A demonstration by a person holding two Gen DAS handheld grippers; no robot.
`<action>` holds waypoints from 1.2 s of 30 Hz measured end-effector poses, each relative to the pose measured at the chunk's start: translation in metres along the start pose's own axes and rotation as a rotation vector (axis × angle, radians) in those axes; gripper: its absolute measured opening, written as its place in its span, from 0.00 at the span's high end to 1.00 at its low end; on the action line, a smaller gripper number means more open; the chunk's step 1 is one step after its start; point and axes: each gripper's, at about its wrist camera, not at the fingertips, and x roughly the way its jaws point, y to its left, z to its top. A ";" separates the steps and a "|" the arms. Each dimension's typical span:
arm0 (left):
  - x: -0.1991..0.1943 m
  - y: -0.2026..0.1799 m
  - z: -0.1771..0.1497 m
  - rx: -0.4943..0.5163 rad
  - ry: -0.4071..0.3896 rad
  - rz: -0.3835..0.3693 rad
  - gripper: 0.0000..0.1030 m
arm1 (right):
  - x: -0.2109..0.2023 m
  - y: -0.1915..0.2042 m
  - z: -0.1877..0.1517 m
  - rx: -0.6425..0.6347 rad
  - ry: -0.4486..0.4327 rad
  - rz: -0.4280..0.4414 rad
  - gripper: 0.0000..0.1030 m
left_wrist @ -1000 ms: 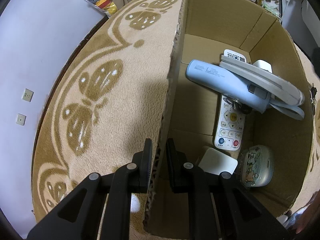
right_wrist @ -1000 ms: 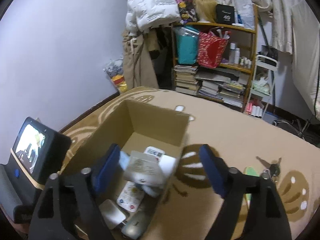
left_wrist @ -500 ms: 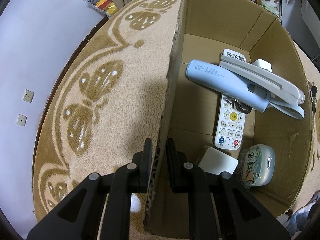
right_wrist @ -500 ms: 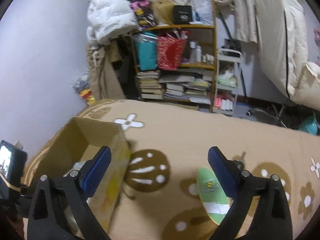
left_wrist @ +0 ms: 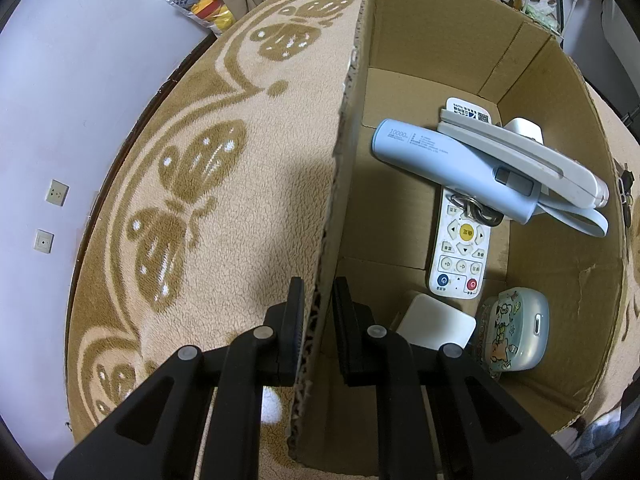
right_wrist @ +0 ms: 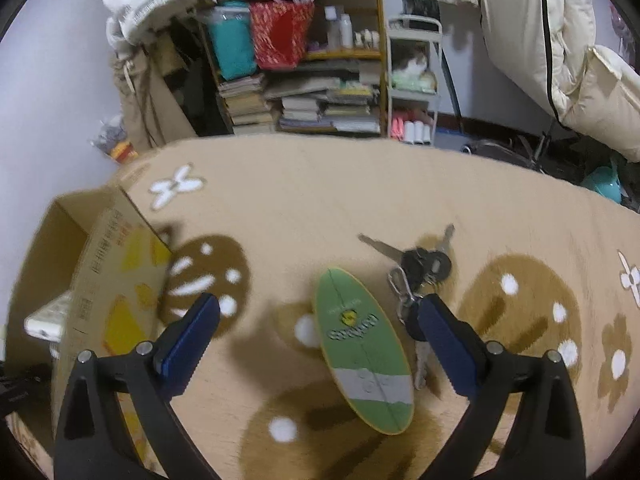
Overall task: Organize rigid objects
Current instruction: 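Move the open right tool back over the green Pochacco board, then grasp the green Pochacco board with the right tool and lift it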
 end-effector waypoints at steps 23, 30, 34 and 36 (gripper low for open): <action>0.000 0.002 0.000 0.003 0.001 0.000 0.86 | 0.052 -0.051 -0.018 0.161 0.199 0.029 0.00; 0.000 0.000 0.000 0.006 0.001 0.002 0.86 | 0.058 -0.038 -0.018 0.110 0.199 -0.002 0.01; -0.001 0.000 0.000 0.006 0.001 0.002 0.86 | 0.057 -0.034 -0.019 0.075 0.196 -0.022 0.08; -0.001 0.000 0.000 0.007 0.001 0.003 0.86 | 0.058 -0.030 -0.019 0.046 0.191 -0.051 0.14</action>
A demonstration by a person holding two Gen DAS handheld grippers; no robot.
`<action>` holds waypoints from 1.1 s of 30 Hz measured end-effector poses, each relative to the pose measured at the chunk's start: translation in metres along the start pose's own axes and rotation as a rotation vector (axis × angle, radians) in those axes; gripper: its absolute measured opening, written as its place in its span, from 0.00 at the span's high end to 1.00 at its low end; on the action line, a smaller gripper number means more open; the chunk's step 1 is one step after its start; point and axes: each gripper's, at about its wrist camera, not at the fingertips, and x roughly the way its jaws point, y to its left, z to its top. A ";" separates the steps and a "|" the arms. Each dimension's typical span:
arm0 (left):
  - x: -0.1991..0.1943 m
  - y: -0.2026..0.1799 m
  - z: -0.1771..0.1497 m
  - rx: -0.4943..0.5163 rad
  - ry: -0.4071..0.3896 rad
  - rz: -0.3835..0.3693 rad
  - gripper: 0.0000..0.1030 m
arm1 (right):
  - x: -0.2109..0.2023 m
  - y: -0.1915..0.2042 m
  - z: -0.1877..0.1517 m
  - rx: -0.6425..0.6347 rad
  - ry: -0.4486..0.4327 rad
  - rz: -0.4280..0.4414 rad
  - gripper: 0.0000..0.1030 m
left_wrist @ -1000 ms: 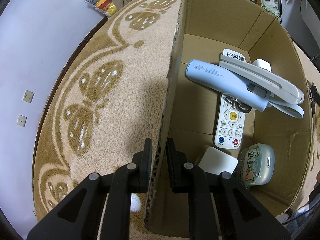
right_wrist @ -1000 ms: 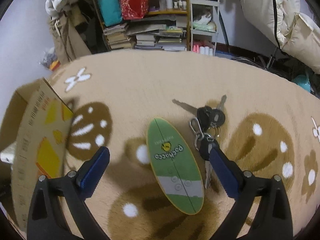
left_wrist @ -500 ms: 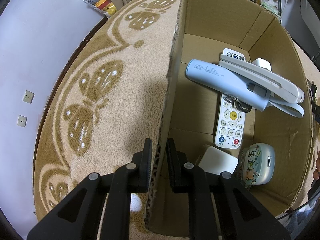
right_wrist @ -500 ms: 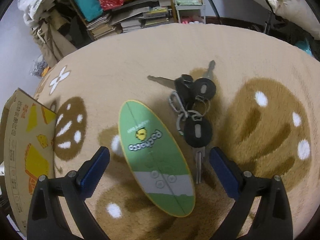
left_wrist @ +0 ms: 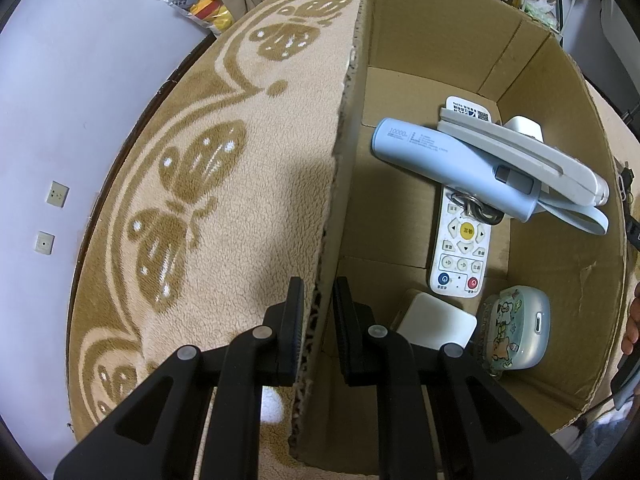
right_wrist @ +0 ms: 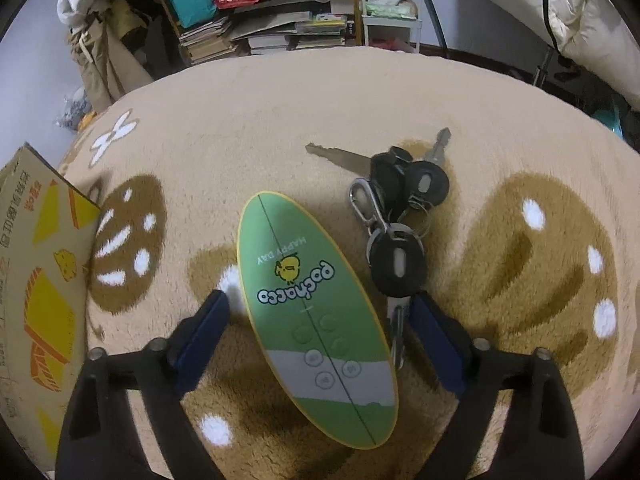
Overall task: Organize rigid objects
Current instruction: 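Grasp the green Pochacco board with the right tool and lift it, then carry the Pochacco board into the box and release it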
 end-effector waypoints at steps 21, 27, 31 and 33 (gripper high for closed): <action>0.000 -0.001 0.000 0.003 0.000 0.004 0.86 | -0.059 0.041 0.008 -0.044 -0.157 0.066 0.40; 0.000 -0.002 0.000 0.004 0.000 0.006 0.86 | -0.093 0.083 0.009 -0.135 -0.253 0.161 0.40; -0.001 -0.002 0.000 0.006 0.000 0.007 0.86 | -0.116 0.112 0.003 -0.207 -0.324 0.201 0.40; -0.001 -0.002 0.000 0.005 0.000 0.006 0.86 | -0.125 0.126 0.001 -0.234 -0.345 0.229 0.40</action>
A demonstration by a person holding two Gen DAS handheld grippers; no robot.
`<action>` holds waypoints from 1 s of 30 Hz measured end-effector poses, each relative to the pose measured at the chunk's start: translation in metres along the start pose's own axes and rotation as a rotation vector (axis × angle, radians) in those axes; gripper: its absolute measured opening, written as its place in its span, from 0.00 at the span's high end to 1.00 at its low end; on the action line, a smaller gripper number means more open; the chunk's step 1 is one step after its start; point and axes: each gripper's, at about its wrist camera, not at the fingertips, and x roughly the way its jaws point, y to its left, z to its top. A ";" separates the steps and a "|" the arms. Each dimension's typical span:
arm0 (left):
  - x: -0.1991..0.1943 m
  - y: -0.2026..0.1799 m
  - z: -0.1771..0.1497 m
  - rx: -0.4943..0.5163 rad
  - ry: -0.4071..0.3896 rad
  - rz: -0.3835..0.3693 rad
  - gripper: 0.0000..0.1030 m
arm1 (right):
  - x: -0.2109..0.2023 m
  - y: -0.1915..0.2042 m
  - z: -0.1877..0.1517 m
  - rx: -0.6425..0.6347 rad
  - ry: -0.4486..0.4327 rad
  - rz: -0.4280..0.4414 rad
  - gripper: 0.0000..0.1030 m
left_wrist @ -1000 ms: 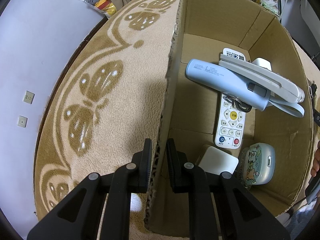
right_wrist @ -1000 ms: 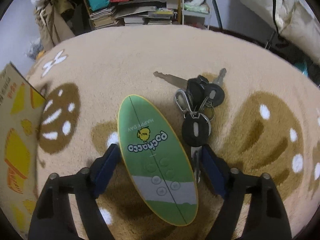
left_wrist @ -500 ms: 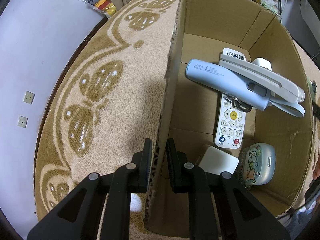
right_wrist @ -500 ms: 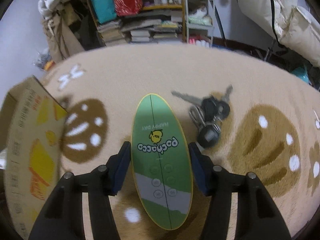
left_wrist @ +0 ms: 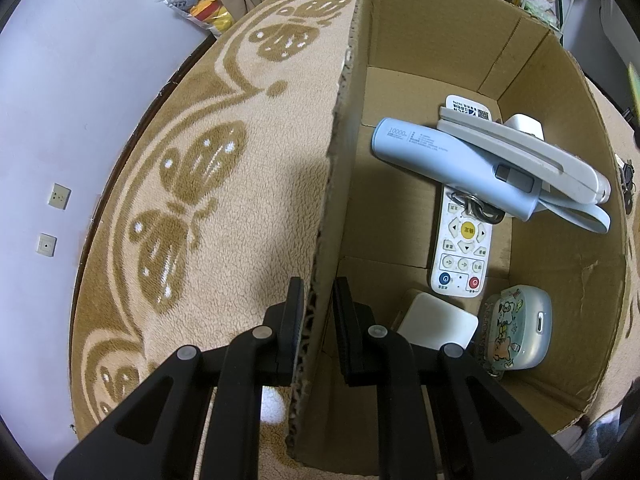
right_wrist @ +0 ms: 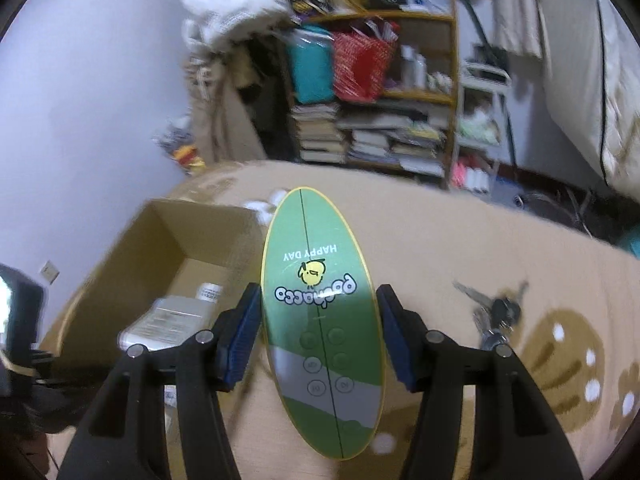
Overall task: Organize rigid objects
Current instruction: 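Carry the Pochacco board into the box and release it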
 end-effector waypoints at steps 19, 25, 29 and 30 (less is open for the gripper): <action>0.000 0.000 0.001 -0.003 0.000 -0.004 0.86 | 0.000 0.061 -0.019 0.028 0.025 0.265 0.40; 0.000 0.000 0.001 -0.003 0.000 -0.004 0.86 | 0.004 0.064 -0.024 0.032 0.055 0.260 0.40; 0.000 -0.001 0.001 -0.003 0.000 -0.004 0.86 | 0.008 0.064 -0.025 0.034 0.073 0.261 0.39; 0.000 -0.001 0.001 -0.003 0.000 -0.004 0.86 | 0.008 0.065 -0.025 0.029 0.075 0.257 0.39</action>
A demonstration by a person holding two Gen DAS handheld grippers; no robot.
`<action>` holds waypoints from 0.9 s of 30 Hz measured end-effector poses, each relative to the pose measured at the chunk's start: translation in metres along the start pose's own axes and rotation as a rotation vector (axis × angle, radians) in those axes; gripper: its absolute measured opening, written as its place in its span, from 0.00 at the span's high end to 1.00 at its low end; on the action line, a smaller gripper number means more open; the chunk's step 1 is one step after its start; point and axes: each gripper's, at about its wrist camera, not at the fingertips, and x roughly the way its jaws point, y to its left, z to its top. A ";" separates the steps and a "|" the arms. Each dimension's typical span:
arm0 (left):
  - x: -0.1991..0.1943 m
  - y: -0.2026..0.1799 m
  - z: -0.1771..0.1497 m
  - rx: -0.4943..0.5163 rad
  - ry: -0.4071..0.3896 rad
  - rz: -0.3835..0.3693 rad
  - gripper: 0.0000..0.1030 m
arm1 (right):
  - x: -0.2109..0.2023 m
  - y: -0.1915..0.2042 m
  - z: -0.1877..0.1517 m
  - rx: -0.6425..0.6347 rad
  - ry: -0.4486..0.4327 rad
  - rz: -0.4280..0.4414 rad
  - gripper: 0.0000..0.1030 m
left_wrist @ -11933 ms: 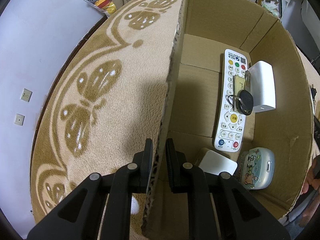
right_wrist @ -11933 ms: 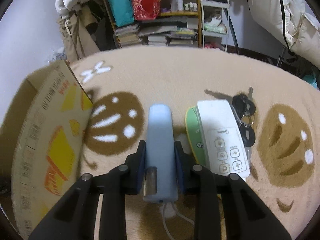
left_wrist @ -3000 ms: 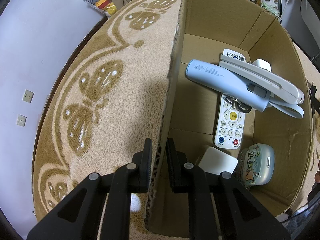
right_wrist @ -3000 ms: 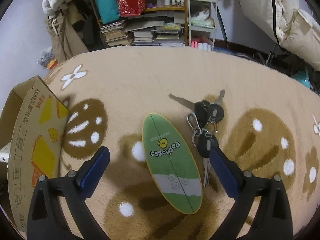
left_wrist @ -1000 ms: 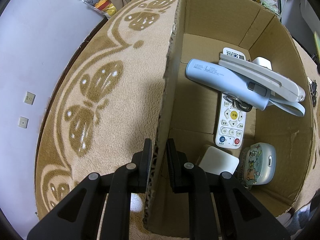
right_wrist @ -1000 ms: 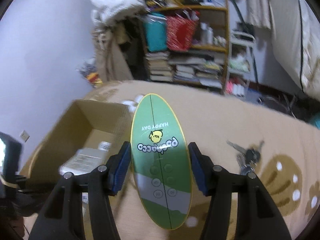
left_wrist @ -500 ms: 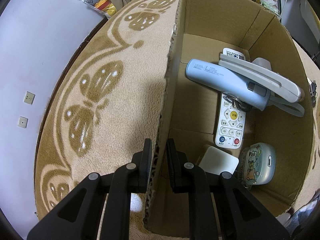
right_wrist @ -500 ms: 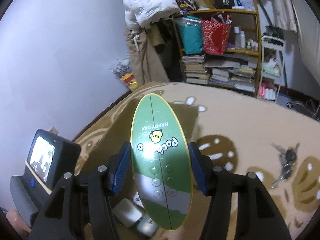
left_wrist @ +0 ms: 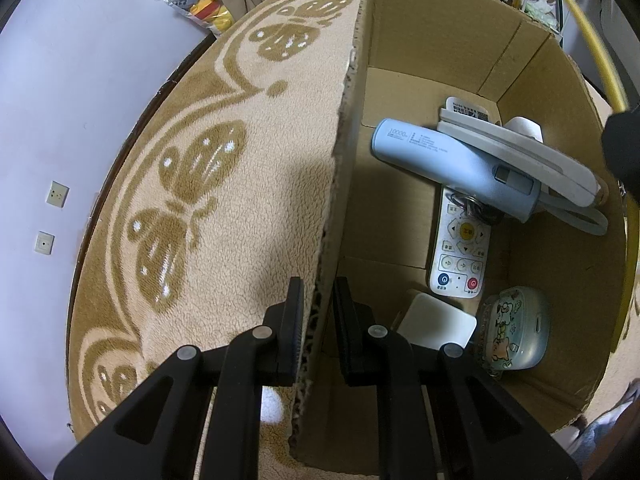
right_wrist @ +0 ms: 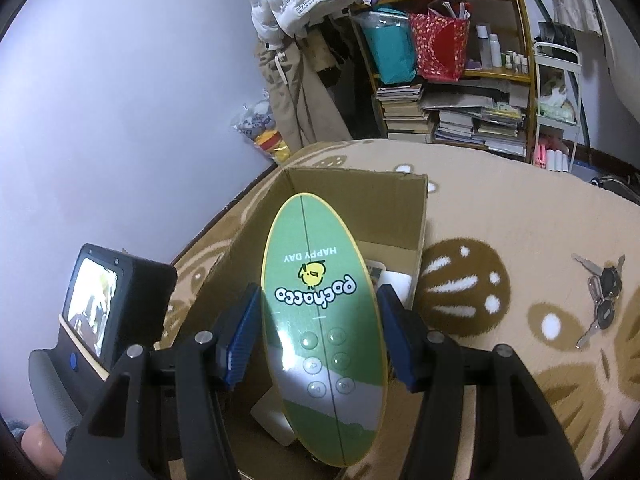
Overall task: Organize rigid objects
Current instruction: 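Carry the Pochacco board into the box and release it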
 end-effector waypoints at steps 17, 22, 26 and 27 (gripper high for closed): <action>0.000 0.001 -0.001 -0.001 -0.001 -0.002 0.86 | -0.011 -0.001 0.006 -0.042 -0.053 -0.068 0.13; 0.001 0.002 -0.001 0.001 -0.002 0.000 0.85 | -0.015 -0.021 0.012 0.007 -0.062 -0.100 0.06; 0.001 0.002 -0.001 0.001 -0.002 0.001 0.85 | -0.018 -0.039 0.016 0.029 -0.073 -0.161 0.02; 0.001 0.002 -0.001 0.001 -0.002 0.000 0.85 | -0.019 -0.044 0.017 0.030 -0.077 -0.182 0.02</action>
